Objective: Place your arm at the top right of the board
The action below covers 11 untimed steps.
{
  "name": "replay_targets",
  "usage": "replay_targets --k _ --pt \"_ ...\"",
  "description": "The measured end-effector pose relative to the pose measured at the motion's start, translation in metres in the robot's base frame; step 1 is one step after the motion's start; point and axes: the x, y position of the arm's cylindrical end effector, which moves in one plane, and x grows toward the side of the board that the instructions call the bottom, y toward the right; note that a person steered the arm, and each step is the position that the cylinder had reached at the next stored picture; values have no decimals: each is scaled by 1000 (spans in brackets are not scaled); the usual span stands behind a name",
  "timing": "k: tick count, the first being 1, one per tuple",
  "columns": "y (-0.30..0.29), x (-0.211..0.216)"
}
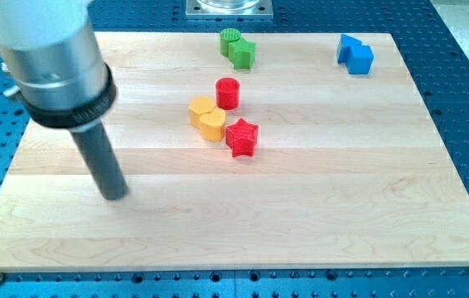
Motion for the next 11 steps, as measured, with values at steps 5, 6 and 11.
replay_targets --k 5,6,11 --pt "337 -128" --pt "337 -130" --pt "371 -347"
